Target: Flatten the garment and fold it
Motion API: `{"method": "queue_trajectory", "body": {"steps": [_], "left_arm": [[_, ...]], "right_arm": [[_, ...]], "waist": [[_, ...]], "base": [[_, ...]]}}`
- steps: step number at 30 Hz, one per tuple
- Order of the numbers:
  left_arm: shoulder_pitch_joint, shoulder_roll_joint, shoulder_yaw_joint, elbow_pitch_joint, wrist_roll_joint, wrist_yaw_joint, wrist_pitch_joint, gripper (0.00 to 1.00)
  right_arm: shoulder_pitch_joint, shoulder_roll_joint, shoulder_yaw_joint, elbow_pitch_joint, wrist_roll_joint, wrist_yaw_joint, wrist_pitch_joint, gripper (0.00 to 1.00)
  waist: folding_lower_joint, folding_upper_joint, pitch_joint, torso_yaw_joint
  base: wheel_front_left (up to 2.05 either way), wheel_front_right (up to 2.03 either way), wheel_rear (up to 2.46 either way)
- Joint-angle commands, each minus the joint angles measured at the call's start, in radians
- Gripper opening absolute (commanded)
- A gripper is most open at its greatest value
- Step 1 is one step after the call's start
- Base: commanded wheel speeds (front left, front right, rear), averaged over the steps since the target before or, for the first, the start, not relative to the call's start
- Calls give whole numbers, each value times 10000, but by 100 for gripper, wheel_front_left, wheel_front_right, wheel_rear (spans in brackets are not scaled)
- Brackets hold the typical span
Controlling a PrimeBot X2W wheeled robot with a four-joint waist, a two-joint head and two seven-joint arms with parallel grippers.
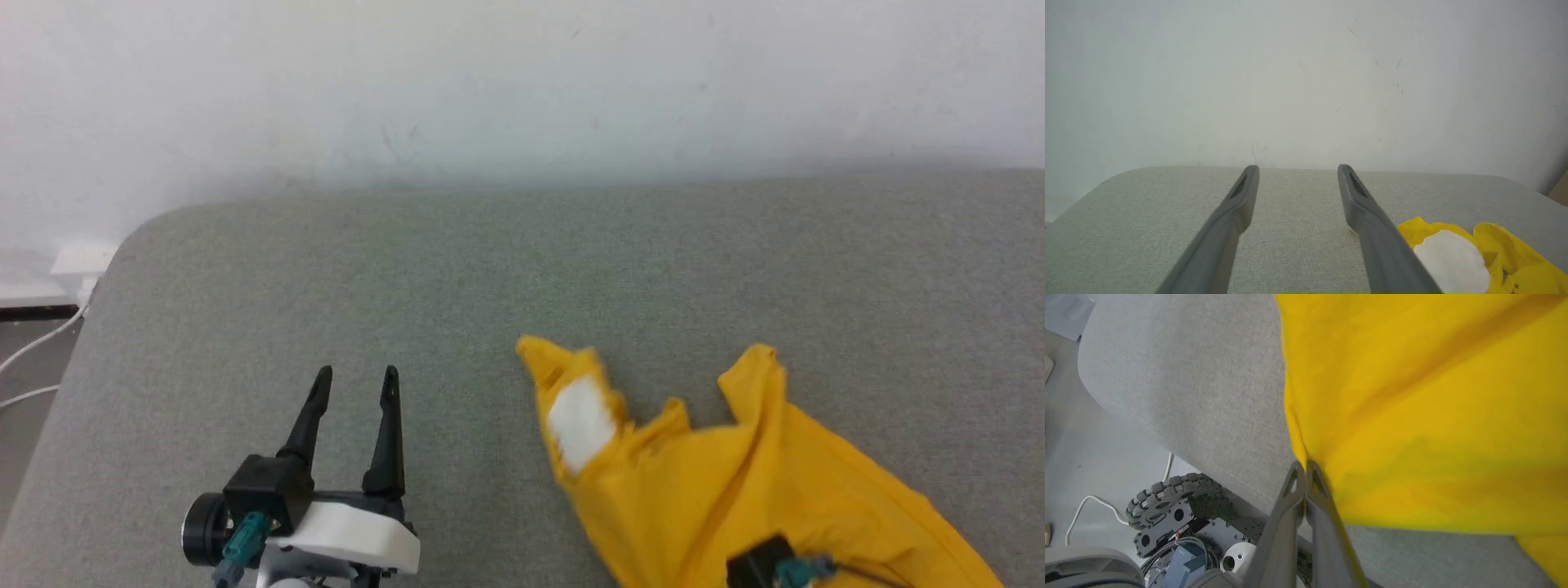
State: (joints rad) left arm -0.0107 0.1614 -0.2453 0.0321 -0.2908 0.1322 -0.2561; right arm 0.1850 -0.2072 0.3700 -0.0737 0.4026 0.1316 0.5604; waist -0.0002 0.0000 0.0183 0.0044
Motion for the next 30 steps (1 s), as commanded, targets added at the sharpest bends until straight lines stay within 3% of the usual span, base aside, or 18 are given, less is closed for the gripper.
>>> {"method": "queue_trajectory", "body": {"steps": [1,5,6,7,8,14,18,23,30], "left_arm": [[77,25,8,9,-27,-7,-32,100],[137,80,-32,46,-56,-19,28,100],[157,91,-38,50,-61,-13,38,100],[184,102,-39,62,-67,-1,52,100],[216,114,-38,72,-78,8,59,100],[390,172,-24,63,-134,78,82,100],[390,167,-31,4,-149,145,105,100],[237,111,-91,-43,-133,187,95,100],[-135,2,-255,48,-107,102,63,100]], "right_arm": [[177,78,-11,-85,-83,-9,50,0],[1392,515,-490,-357,-362,-9,138,0],[1556,619,-582,-421,-407,-9,55,18],[1662,723,-678,-532,-435,-9,-140,85],[1714,806,-777,-666,-492,-9,-409,100],[1443,1298,-1750,-1566,-508,-9,-2606,100],[715,1382,-2652,-1311,-498,-9,-2626,100],[-1112,836,-3377,553,-254,-9,-1766,100],[-3403,-237,-3038,3985,487,-9,-777,100]], "waist": [[2,0,-121,-99],[2,0,-225,-102],[2,0,-250,-103],[2,0,-282,-104],[2,0,-310,-108],[2,0,-393,-146],[2,0,-325,-142],[2,0,-68,-78],[2,0,373,408]], "base": [[0,0,0],[0,0,0],[0,0,0],[0,0,0],[0,0,0],[0,0,0],[0,0,0],[0,0,0],[0,0,0]]}}
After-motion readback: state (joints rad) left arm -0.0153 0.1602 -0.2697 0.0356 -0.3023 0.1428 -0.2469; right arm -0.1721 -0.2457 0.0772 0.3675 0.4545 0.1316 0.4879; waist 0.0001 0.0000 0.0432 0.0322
